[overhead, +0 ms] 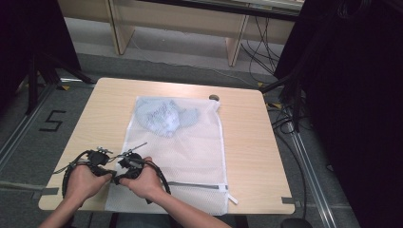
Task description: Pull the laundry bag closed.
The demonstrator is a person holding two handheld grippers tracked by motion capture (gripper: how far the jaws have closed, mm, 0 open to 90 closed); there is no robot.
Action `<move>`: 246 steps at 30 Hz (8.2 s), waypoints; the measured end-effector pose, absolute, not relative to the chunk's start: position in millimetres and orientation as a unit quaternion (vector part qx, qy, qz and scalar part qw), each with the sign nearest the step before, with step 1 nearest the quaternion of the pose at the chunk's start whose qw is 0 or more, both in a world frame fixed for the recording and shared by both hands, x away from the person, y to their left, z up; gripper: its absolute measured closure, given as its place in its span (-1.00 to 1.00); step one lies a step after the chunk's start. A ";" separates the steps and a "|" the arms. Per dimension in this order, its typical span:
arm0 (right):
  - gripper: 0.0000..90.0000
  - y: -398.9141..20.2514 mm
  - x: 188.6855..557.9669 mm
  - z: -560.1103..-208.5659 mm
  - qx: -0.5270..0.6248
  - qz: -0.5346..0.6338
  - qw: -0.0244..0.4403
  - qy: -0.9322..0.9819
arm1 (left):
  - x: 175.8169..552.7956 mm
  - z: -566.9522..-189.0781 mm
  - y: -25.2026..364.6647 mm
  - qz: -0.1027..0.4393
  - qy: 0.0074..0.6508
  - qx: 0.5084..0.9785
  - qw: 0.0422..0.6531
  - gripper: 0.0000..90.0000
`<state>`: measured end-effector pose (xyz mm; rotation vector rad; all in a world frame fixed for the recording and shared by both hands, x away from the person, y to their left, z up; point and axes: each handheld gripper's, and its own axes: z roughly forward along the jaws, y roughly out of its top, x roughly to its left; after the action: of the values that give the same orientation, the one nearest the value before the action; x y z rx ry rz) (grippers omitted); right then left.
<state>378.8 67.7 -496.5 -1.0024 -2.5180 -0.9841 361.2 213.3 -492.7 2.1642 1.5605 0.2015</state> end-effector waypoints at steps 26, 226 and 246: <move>0.94 53.9 377.0 -496.5 -0.388 -0.341 0.113 -0.849 | 358.9 -491.0 209.7 0.103 0.522 0.821 0.208 0.99; 0.93 -48.7 373.2 -465.8 -0.411 -0.302 0.070 -0.857 | 361.0 -489.6 211.1 0.093 0.523 0.822 0.203 1.00; 0.93 -61.2 375.0 -466.3 -0.415 -0.299 0.065 -0.857 | 361.1 -489.7 211.2 0.094 0.520 0.824 0.203 1.00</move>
<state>375.0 -61.2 -466.3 -1.2532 -2.5861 -0.9032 361.1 211.2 -489.7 2.2995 1.4520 0.2620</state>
